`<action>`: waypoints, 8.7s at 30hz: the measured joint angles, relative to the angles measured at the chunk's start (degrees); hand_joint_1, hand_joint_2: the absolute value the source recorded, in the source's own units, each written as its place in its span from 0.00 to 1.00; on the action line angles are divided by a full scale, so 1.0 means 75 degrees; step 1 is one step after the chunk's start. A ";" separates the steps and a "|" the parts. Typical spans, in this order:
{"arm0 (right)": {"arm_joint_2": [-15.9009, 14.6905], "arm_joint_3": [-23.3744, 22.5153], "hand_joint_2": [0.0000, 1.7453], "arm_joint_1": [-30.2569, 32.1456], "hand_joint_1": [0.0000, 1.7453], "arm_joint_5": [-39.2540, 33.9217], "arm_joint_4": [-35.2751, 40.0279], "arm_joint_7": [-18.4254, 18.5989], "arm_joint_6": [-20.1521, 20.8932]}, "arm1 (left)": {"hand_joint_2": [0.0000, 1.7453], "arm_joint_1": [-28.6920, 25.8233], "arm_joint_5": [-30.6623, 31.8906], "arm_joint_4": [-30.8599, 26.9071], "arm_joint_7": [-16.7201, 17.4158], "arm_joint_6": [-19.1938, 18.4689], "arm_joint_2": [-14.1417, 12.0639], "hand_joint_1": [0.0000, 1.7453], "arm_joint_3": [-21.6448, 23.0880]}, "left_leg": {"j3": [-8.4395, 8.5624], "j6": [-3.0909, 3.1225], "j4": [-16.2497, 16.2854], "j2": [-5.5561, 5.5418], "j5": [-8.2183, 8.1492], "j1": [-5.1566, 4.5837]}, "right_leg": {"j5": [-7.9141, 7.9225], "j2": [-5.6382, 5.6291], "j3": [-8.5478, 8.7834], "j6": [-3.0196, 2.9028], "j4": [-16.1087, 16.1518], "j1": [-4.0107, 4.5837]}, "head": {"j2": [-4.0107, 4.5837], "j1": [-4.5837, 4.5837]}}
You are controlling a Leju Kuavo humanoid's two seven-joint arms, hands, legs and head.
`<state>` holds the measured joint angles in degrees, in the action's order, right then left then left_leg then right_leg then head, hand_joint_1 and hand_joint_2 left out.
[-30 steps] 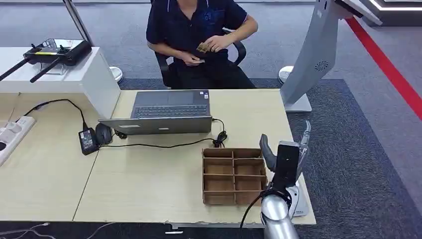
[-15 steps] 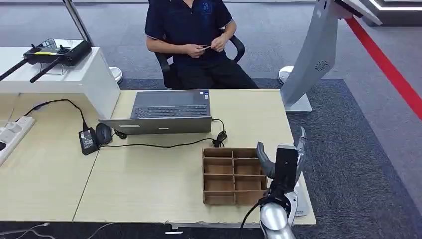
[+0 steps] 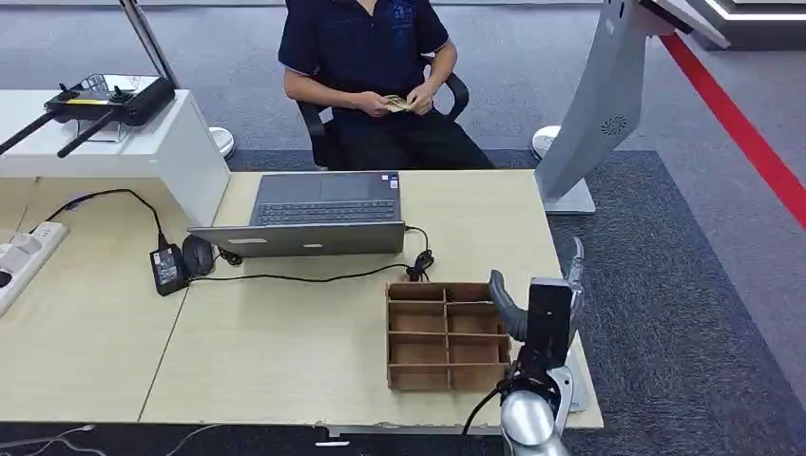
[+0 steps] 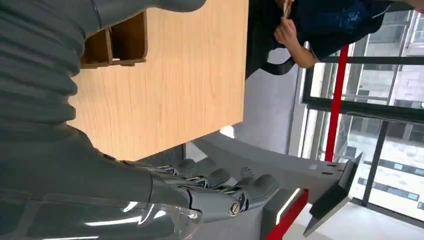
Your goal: Pass the card to the sensor for recognition and then transmit it.
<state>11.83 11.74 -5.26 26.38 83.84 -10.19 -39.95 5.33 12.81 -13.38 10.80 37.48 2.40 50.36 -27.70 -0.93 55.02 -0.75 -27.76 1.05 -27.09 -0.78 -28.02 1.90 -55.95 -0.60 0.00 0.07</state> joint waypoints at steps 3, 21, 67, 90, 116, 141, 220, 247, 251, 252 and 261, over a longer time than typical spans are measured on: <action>-0.0076 0.0081 1.00 -0.0002 0.00 0.0032 0.0052 0.0140 0.0000 | 1.00 0.0000 -0.0009 0.0000 -0.0006 0.0009 -0.0003 0.00 0.0000 | 0.0000 0.0000 0.0000 0.0000 0.0000 0.0000 | 0.0000 0.0000 0.0000 0.0000 0.0000 0.0000 | 0.0000 -0.0003; -0.0481 0.0388 1.00 -0.0001 0.00 0.1623 0.0423 0.0650 -0.0003 | 1.00 0.0001 0.0014 0.0000 -0.0090 0.0015 -0.0038 0.00 0.0000 | 0.0000 0.0000 0.0000 0.0000 0.0000 0.0000 | 0.0000 0.0000 0.0000 0.0000 0.0001 0.0000 | 0.0000 0.0000; -0.3034 0.3124 1.00 -0.0885 0.00 0.3287 0.1028 0.3718 0.0577 | 1.00 0.0006 0.0026 0.0000 -0.0271 -0.0026 -0.0087 0.00 0.0087 | -0.0004 0.0000 0.0001 -0.0001 0.0000 -0.0001 | 0.0000 0.0001 -0.0002 0.0001 0.0001 -0.0001 | 0.0000 0.0000; -0.3655 0.3800 1.00 -0.1116 0.25 0.3220 0.1376 0.4063 0.1105 | 1.00 0.0006 0.0006 0.0000 -0.0300 -0.0026 -0.0125 0.00 0.0125 | -0.0005 0.0000 0.0001 -0.0001 0.0000 -0.0001 | 0.0000 0.0001 -0.0003 0.0001 0.0001 -0.0001 | 0.0000 0.0000; -0.3739 0.4109 1.00 -0.1173 0.21 0.3139 0.1376 0.4063 0.1122 | 1.00 0.0006 0.0026 0.0000 -0.0300 -0.0026 -0.0143 0.00 0.0128 | -0.0005 0.0000 0.0001 -0.0001 0.0000 0.0000 | 0.0000 0.0001 -0.0003 0.0001 0.0001 -0.0001 | 0.0000 0.0000; -0.3803 0.4202 1.00 -0.1223 0.60 0.3107 0.1376 0.4063 0.1259 | 1.00 0.0006 -0.0006 0.0000 -0.0300 -0.0026 -0.0152 0.00 0.0128 | -0.0006 0.0000 0.0001 -0.0001 0.0000 -0.0001 | 0.0000 0.0001 -0.0004 0.0000 0.0001 -0.0001 | 0.0000 0.0003; -0.3844 0.4363 1.00 -0.1269 0.38 0.2981 0.1376 0.4086 0.1408 | 1.00 0.0006 -0.0021 0.0000 -0.0321 -0.0026 -0.0175 0.00 0.0137 | -0.0011 0.0000 0.0001 -0.0001 0.0000 -0.0001 | 0.0000 0.0001 -0.0010 0.0000 0.0001 -0.0001 | 0.0000 0.0000; -0.3847 0.4371 1.00 -0.1258 0.35 0.2935 0.1373 0.4159 0.1498 | 1.00 0.0006 -0.0070 0.0000 -0.0364 -0.0026 -0.0175 0.00 0.0137 | -0.0011 0.0000 0.0001 -0.0001 0.0000 -0.0001 | 0.0000 0.0001 -0.0011 0.0000 0.0001 -0.0001 | 0.0000 0.0000; -0.3847 0.4374 1.00 -0.1257 0.33 0.2932 0.1373 0.4159 0.1501 | 1.00 0.0006 -0.0064 0.0000 -0.0367 -0.0026 -0.0175 0.00 0.0137 | -0.0011 0.0000 0.0001 -0.0001 0.0000 -0.0001 | 0.0000 0.0001 -0.0011 0.0000 0.0001 -0.0001 | 0.0000 0.0000; -0.3847 0.4374 1.00 -0.1257 0.33 0.2932 0.1373 0.4159 0.1501 | 1.00 0.0006 -0.0064 0.0000 -0.0367 -0.0023 -0.0175 0.00 0.0137 | -0.0011 0.0000 0.0001 -0.0001 0.0000 0.0000 | 0.0000 0.0001 -0.0011 0.0000 0.0001 -0.0001 | 0.0000 0.0000; -0.3847 0.4377 1.00 -0.1253 0.29 0.2920 0.1373 0.4162 0.1507 | 1.00 0.0006 -0.0050 0.0000 -0.0367 -0.0026 -0.0175 0.00 0.0137 | -0.0012 0.0000 0.0001 -0.0001 0.0000 -0.0001 | 0.0000 0.0001 -0.0012 0.0000 0.0001 -0.0001 | 0.0000 0.0000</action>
<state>-17.03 44.57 -14.66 48.28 94.14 21.03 -28.65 5.38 12.44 -13.38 8.04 37.29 1.09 51.39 -27.78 -0.93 55.02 -0.76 -27.77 1.05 -27.09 -0.77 -28.11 1.91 -55.94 -0.61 0.00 0.07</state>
